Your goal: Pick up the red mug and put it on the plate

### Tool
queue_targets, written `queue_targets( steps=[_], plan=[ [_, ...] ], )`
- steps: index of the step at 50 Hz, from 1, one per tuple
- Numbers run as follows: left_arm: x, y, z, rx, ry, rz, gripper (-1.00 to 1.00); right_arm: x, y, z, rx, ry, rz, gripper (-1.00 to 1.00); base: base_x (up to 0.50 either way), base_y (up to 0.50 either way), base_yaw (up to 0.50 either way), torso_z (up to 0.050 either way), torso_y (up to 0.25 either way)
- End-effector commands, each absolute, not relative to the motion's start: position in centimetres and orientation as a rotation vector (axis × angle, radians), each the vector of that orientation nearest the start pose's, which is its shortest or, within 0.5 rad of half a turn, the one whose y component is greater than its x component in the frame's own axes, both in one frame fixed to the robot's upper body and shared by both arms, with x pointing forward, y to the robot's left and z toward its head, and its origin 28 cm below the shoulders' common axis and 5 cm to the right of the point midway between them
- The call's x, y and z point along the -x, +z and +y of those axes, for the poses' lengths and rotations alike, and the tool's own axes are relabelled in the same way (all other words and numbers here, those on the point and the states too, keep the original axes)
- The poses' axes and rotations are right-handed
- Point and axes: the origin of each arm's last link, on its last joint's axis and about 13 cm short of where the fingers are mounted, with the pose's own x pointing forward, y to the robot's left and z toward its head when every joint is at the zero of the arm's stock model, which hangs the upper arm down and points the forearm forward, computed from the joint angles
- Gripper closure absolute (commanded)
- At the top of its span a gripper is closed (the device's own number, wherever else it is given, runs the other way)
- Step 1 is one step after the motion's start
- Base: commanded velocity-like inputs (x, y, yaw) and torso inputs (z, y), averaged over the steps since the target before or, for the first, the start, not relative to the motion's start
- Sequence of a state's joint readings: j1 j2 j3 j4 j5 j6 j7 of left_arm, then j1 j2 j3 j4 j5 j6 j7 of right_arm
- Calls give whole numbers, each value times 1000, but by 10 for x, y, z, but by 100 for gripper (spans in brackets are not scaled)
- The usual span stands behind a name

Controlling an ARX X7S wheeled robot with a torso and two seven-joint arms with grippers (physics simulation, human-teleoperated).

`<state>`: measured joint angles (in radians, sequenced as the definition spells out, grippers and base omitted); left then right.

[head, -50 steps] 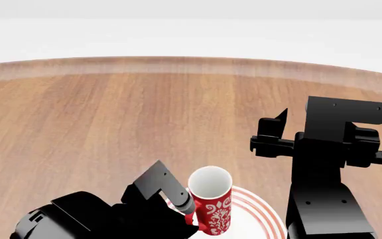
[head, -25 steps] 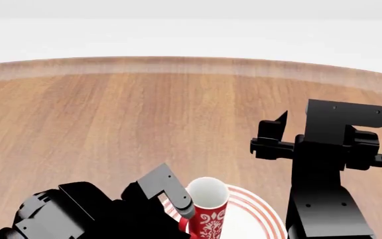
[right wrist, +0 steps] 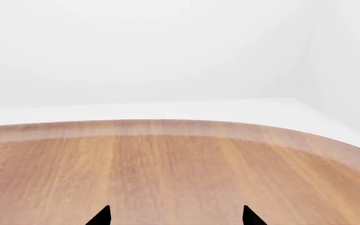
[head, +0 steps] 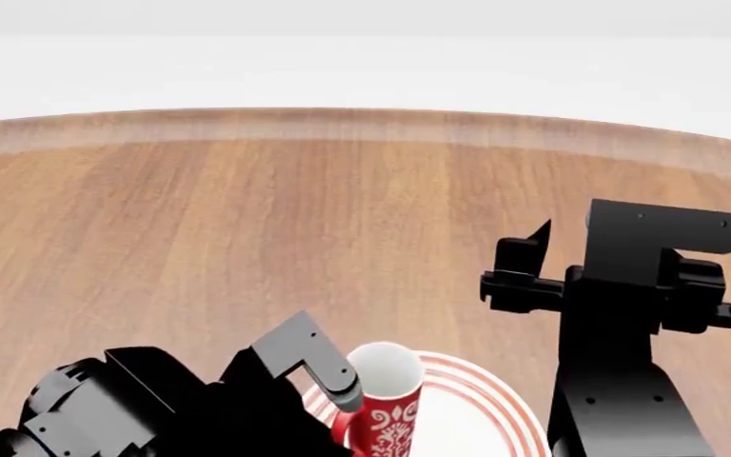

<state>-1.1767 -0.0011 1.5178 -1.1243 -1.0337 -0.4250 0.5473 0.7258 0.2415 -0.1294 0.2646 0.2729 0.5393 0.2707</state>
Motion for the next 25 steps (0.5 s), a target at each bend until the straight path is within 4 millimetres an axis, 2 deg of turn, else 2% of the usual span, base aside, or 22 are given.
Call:
queue_targets(
  steps=[1, 9, 25],
  plan=[
    [-375, 81, 155, -274, -932, 810, 100, -348, 131, -145, 35, -218, 96, -100, 0, 0, 0, 0, 0],
    [-373, 77, 157, -293, -855, 822, 100, -347, 131, -145, 32, -218, 95, -100, 0, 0, 0, 0, 0],
    [-367, 67, 159, -301, -846, 851, 100, -348, 128, -144, 33, -213, 100, -100, 0, 0, 0, 0, 1]
  ],
)
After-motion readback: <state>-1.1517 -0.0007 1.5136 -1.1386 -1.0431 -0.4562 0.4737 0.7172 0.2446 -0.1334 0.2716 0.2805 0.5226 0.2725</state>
